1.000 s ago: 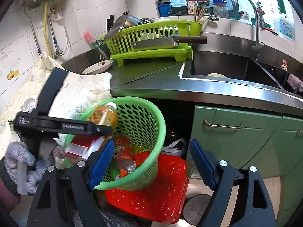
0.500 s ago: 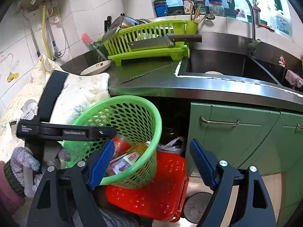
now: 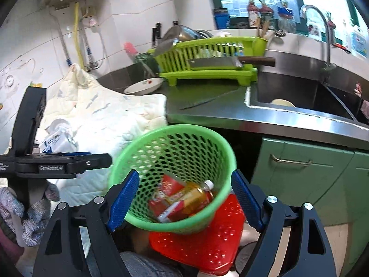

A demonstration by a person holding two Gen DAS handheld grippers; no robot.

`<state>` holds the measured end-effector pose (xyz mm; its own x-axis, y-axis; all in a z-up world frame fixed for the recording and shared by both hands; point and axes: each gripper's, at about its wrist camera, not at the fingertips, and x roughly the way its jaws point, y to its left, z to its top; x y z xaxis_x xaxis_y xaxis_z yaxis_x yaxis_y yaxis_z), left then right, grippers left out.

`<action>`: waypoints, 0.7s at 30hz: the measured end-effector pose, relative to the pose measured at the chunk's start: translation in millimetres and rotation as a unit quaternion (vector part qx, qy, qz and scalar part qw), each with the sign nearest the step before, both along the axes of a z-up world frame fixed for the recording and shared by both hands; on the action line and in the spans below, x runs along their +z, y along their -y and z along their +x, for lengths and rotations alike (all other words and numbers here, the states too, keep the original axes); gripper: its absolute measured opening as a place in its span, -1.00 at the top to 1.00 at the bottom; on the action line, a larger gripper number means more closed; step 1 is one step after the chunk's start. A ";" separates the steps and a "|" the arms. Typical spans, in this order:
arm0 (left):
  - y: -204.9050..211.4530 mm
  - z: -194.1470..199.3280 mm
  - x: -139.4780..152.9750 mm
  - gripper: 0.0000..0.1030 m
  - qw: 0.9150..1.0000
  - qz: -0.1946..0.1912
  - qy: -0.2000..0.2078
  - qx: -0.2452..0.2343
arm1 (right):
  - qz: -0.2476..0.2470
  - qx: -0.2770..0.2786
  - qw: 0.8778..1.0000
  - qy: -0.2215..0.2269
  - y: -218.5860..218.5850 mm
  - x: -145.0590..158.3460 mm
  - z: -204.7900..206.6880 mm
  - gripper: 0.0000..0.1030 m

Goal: Collect trash
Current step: 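Move both tools back over the remaining trash on the mat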

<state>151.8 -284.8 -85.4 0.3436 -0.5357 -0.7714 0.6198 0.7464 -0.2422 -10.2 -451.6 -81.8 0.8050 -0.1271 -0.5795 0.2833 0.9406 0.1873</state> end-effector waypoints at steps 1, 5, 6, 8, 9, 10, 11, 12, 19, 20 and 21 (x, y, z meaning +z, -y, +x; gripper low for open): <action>-7.6 -0.4 2.4 -0.65 1.000 0.000 0.003 0.006 | 0.000 0.005 1.000 0.001 -4.1 2.0 2.1 -0.53; -47.5 -0.4 13.5 -0.65 0.999 0.002 0.020 0.042 | -0.003 0.027 1.000 0.005 -23.8 8.8 11.0 -0.53; -59.4 0.6 16.2 -0.65 0.998 0.002 0.023 0.053 | -0.004 0.032 0.999 0.005 -28.0 10.0 13.0 -0.54; -79.1 2.1 21.2 -0.65 0.997 -0.001 0.026 0.068 | -0.006 0.045 0.999 0.007 -39.7 13.6 19.3 -0.54; -90.6 3.3 24.3 -0.65 0.996 -0.001 0.030 0.079 | -0.007 0.052 0.999 0.007 -45.4 15.3 22.5 -0.54; -98.2 4.3 26.1 -0.65 0.996 -0.002 0.032 0.086 | -0.008 0.057 0.998 0.007 -49.7 16.4 24.8 -0.54; -109.8 5.9 29.1 -0.65 0.995 -0.003 0.035 0.096 | -0.009 0.063 0.998 0.008 -55.6 18.2 28.2 -0.54; -117.9 6.6 31.0 -0.65 0.994 -0.004 0.038 0.104 | -0.009 0.067 0.998 0.008 -59.6 19.2 30.4 -0.55; -198.2 18.3 50.5 -0.65 0.982 0.013 0.079 0.171 | -0.013 0.111 0.994 0.008 -96.8 27.5 51.2 -0.55; -207.0 20.1 52.4 -0.65 0.981 0.014 0.082 0.178 | -0.010 0.116 0.993 0.007 -101.0 28.2 54.5 -0.55; -221.2 23.7 54.5 -0.65 0.978 0.018 0.087 0.190 | -0.010 0.122 0.992 0.007 -107.0 29.2 57.9 -0.55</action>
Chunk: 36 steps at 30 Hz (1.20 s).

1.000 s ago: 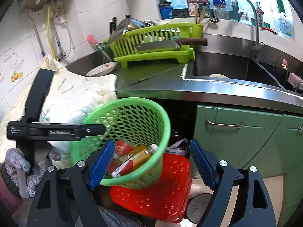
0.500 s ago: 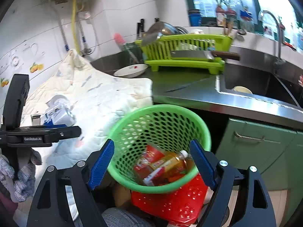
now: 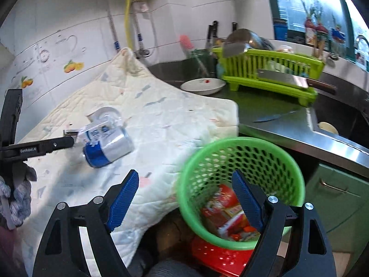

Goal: Collect trash
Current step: 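Move both tools back over the remaining trash on the mat, then grasp the black box with the left tool while the right grasps the blue can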

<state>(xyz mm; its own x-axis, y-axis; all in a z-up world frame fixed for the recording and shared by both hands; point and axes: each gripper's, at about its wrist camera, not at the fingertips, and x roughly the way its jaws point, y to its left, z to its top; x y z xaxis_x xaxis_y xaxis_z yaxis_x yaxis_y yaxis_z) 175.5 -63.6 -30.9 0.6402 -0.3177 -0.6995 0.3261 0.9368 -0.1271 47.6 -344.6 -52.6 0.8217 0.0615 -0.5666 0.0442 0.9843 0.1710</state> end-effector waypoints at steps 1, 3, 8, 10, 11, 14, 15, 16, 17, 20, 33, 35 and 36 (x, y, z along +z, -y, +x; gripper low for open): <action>-11.1 3.2 1.1 -0.65 1.000 0.005 0.003 0.009 | -0.001 0.004 1.000 0.000 -4.9 0.6 2.4 -0.55; -25.3 7.9 1.4 -0.65 1.000 0.013 0.006 0.022 | 0.001 0.015 1.000 -0.003 -15.7 1.6 8.9 -0.55; -61.0 26.0 -7.6 -0.65 0.998 0.044 0.009 0.047 | 0.000 0.036 0.999 -0.005 -40.1 2.3 20.5 -0.55; -67.0 33.5 -10.6 -0.65 0.997 0.059 0.011 0.051 | -0.001 0.044 0.999 -0.008 -49.8 2.2 25.4 -0.55; -70.2 38.3 -11.8 -0.64 0.997 0.064 0.012 0.052 | -0.002 0.048 0.999 -0.009 -55.0 2.1 28.1 -0.55; -73.0 51.9 -16.0 -0.63 0.996 0.077 0.014 0.042 | -0.009 0.058 0.998 -0.012 -68.0 2.7 33.6 -0.55; -73.9 56.3 -17.8 -0.63 0.995 0.085 0.015 0.039 | -0.011 0.061 0.998 -0.014 -71.7 2.7 36.1 -0.55; -73.5 59.6 -19.3 -0.63 0.995 0.089 0.015 0.036 | -0.012 0.063 0.998 -0.015 -74.2 2.7 38.0 -0.55; -74.4 64.2 -21.2 -0.63 0.995 0.092 0.013 0.032 | -0.013 0.065 0.998 -0.016 -77.3 2.7 40.6 -0.55; -74.7 74.9 -25.3 -0.62 0.995 0.098 0.011 0.019 | -0.014 0.070 0.997 -0.020 -86.2 1.7 46.7 -0.55; -90.3 111.0 -35.5 0.16 0.997 0.070 -0.008 -0.025 | -0.022 0.089 0.995 -0.037 -120.7 -1.9 70.9 -0.55; -93.6 113.3 -34.4 0.21 0.998 0.061 -0.004 -0.023 | -0.022 0.090 0.995 -0.041 -122.6 -3.9 73.8 -0.55; -94.6 113.4 -34.0 0.24 0.998 0.058 -0.001 -0.023 | -0.020 0.091 0.995 -0.043 -124.1 -5.0 76.1 -0.55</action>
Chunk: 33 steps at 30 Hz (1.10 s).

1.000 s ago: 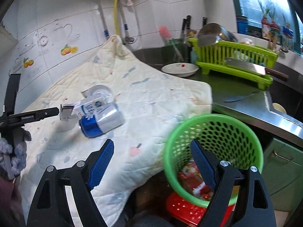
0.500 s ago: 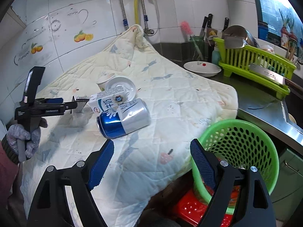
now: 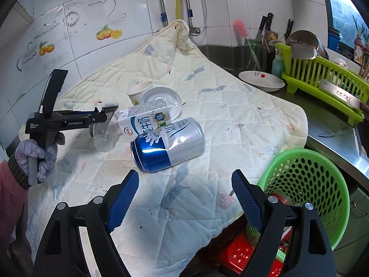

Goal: Collect trash
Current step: 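Grasp the black box with the left tool while the right grasps the blue can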

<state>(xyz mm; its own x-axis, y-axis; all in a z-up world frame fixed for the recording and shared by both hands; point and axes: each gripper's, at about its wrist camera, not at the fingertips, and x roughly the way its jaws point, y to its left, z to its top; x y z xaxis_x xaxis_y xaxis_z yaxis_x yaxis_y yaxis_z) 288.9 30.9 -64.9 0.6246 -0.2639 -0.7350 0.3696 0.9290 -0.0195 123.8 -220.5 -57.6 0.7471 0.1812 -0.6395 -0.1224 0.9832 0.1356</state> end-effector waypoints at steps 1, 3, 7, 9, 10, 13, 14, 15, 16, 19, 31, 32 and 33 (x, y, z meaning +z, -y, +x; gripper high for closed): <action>-1.0 -1.3 0.6 0.29 1.000 -0.001 0.005 0.002 | 0.002 0.001 1.000 -0.002 -0.7 -0.6 1.5 -0.55; -2.5 -2.7 1.8 0.34 1.000 -0.002 0.010 0.007 | 0.009 0.003 1.000 -0.007 -2.7 -1.6 5.3 -0.55; -8.3 -3.8 9.3 0.45 0.999 -0.011 0.017 0.031 | 0.032 0.007 0.999 -0.023 -5.8 -4.3 15.9 -0.55; -14.4 -4.9 13.7 0.50 0.999 -0.028 0.018 0.043 | 0.049 0.006 0.998 -0.035 -6.6 -6.8 22.8 -0.55; -16.9 -5.6 15.2 0.53 0.998 -0.033 0.018 0.049 | 0.063 0.006 0.997 -0.044 -7.1 -8.5 28.3 -0.55; -22.8 -8.8 17.7 0.57 0.997 -0.047 0.019 0.060 | 0.093 0.000 0.993 -0.066 -9.2 -12.2 42.8 -0.55; -25.2 -9.6 18.4 0.58 0.996 -0.053 0.018 0.065 | 0.104 -0.003 0.992 -0.073 -9.8 -13.1 48.7 -0.55; -27.6 -10.7 19.2 0.60 0.996 -0.060 0.017 0.068 | 0.111 -0.007 0.991 -0.077 -10.1 -13.3 52.8 -0.55; -29.6 -11.9 19.8 0.62 0.995 -0.065 0.018 0.070 | 0.122 -0.014 0.989 -0.085 -10.0 -14.5 60.4 -0.55; -35.8 -17.3 22.5 0.65 0.994 -0.079 0.021 0.077 | 0.159 -0.029 0.981 -0.107 -7.9 -19.8 78.3 -0.55; -58.6 -30.5 34.7 0.66 0.988 -0.110 0.037 0.101 | 0.290 -0.105 0.935 -0.173 10.7 -57.6 125.0 -0.55; -59.4 -32.1 37.3 0.66 0.988 -0.112 0.040 0.102 | 0.302 -0.107 0.931 -0.177 11.3 -60.6 127.3 -0.55; -59.7 -33.8 39.9 0.66 0.987 -0.115 0.043 0.102 | 0.314 -0.109 0.926 -0.181 11.8 -63.3 129.9 -0.55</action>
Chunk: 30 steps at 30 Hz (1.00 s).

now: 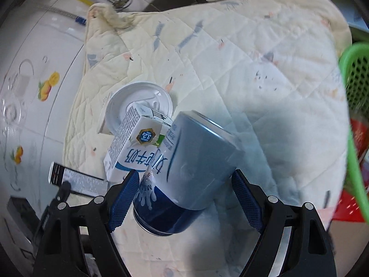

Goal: Collect trash
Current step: 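Grasp the black box with the left tool while the right grasps the blue can, then carry the blue can over the basket with the right tool while the left carries the black box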

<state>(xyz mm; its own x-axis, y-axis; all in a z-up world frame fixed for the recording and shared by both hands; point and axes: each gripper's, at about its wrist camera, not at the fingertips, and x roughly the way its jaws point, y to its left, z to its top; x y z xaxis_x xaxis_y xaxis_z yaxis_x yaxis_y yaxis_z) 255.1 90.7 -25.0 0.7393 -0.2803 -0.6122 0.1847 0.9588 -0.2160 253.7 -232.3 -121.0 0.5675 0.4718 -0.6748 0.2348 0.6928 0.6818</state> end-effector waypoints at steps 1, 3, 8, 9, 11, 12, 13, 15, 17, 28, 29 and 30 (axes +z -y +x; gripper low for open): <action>-0.2 -1.0 2.3 0.66 1.000 -0.002 0.002 0.000 | 0.009 -0.001 1.000 -0.003 0.1 -1.9 1.9 -0.55; 1.2 -4.0 7.7 0.66 1.000 -0.006 0.009 -0.002 | 0.033 -0.007 0.999 -0.008 0.5 -8.2 5.5 -0.52; 6.6 -10.1 16.5 0.66 1.000 -0.007 0.018 -0.009 | 0.040 -0.008 0.999 -0.001 -0.5 -10.9 9.5 -0.50; 7.0 -11.1 17.6 0.66 1.000 -0.010 0.018 -0.009 | 0.041 -0.007 0.999 0.001 0.0 -11.3 8.6 -0.49; 7.7 -13.4 19.6 0.66 1.000 -0.013 0.018 -0.012 | 0.048 -0.006 0.999 0.006 2.4 -12.4 6.0 -0.48; 9.0 -14.6 20.5 0.66 1.000 -0.013 0.020 -0.014 | 0.050 -0.004 0.999 0.009 3.4 -12.3 4.4 -0.47; 11.2 -16.1 22.2 0.66 1.000 -0.012 0.021 -0.015 | 0.049 -0.003 0.999 0.010 3.7 -12.1 2.6 -0.46; 15.1 -20.0 26.0 0.66 0.999 -0.010 0.025 -0.021 | 0.044 0.004 0.999 0.016 4.8 -9.0 -3.4 -0.45; 19.6 -23.0 29.5 0.66 0.999 -0.007 0.029 -0.025 | 0.033 0.006 0.999 0.026 6.4 -4.1 -10.3 -0.45; 56.1 -45.3 49.0 0.66 0.997 -0.017 0.038 -0.070 | -0.038 -0.007 0.996 0.084 51.3 32.9 -62.4 -0.45; 61.6 -47.5 50.0 0.66 0.996 -0.017 0.039 -0.074 | -0.050 -0.010 0.995 0.084 60.9 34.8 -68.6 -0.45; 69.2 -50.1 51.4 0.66 0.996 -0.017 0.040 -0.081 | -0.062 -0.015 0.995 0.082 69.9 35.9 -72.9 -0.45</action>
